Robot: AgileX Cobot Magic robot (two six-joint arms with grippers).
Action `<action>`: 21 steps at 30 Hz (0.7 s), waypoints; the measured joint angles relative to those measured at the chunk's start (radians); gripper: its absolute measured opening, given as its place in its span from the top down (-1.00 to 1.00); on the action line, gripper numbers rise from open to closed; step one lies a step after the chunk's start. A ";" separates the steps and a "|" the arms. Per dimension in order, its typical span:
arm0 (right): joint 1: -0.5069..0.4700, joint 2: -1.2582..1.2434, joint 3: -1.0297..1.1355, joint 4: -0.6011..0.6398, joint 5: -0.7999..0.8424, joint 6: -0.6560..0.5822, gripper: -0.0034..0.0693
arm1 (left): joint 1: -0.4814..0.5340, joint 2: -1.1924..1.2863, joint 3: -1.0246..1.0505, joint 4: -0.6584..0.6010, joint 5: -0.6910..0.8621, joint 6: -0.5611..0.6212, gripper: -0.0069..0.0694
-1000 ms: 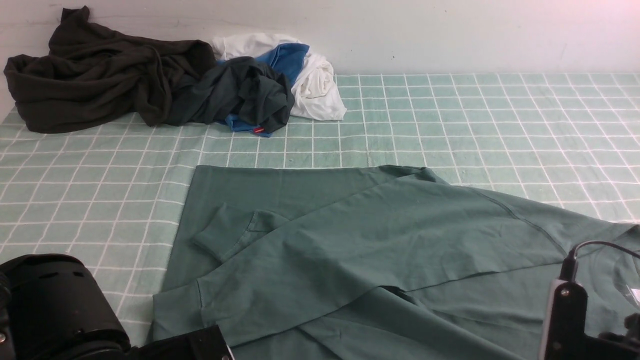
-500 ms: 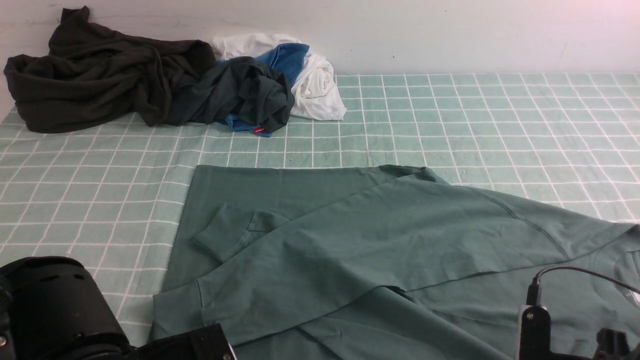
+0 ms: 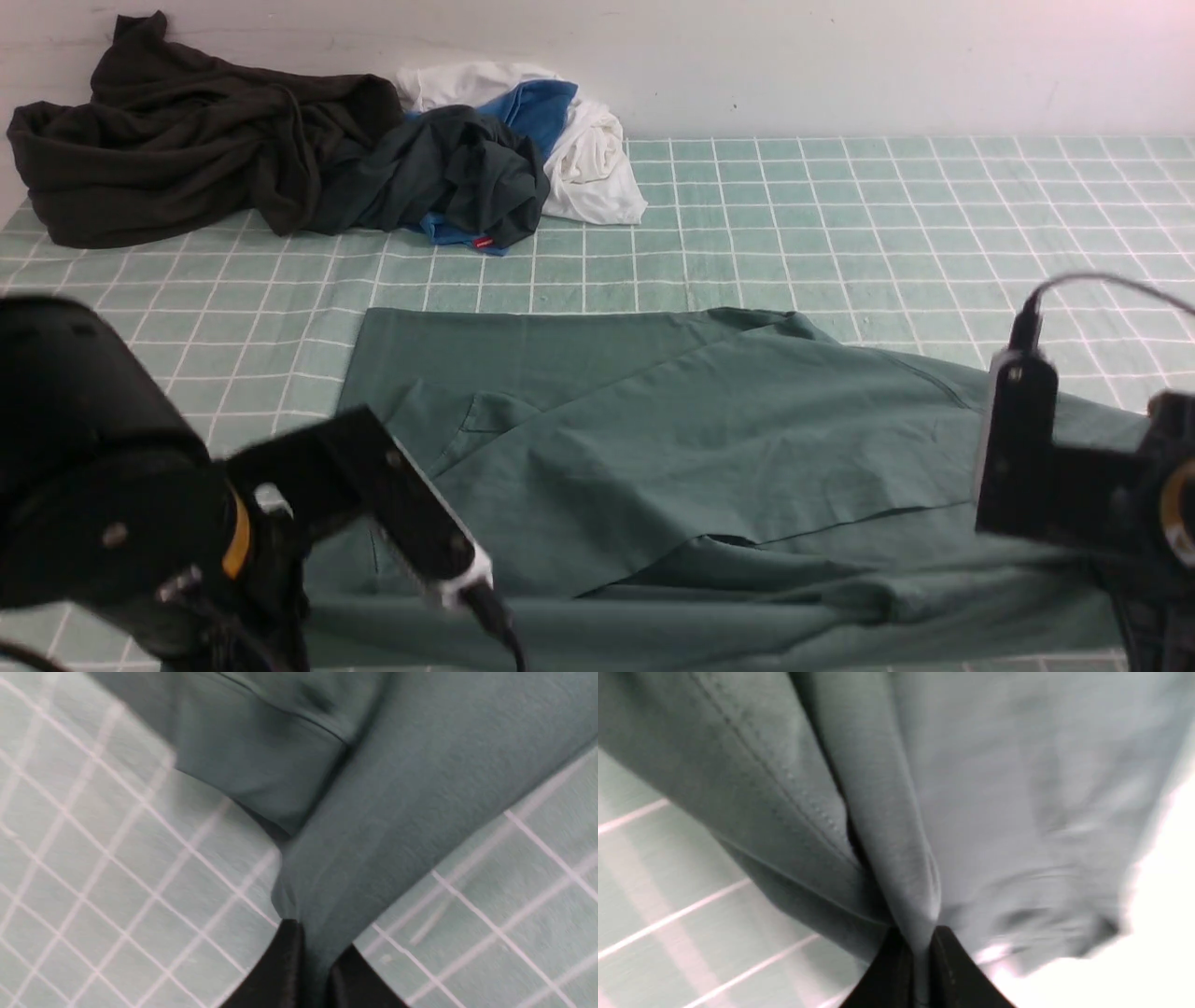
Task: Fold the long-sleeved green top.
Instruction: Use both arms to drag the lower edge of the fabric forward and fold it over the upper edge
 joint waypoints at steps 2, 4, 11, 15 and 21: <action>-0.064 0.037 -0.095 0.019 -0.038 -0.006 0.87 | 0.083 0.039 -0.084 0.004 -0.003 0.030 0.77; -0.113 0.081 -0.170 0.054 -0.079 -0.022 0.87 | 0.138 0.091 -0.166 0.004 -0.010 0.061 0.77; -0.282 0.324 -0.422 0.173 -0.214 -0.137 0.87 | 0.311 0.387 -0.507 0.008 -0.105 0.169 0.77; -0.324 0.468 -0.542 0.191 -0.265 -0.143 0.87 | 0.356 0.598 -0.703 0.018 -0.137 0.179 0.77; -0.352 0.682 -0.646 0.197 -0.347 -0.046 0.76 | 0.393 0.848 -0.885 0.030 -0.161 0.178 0.56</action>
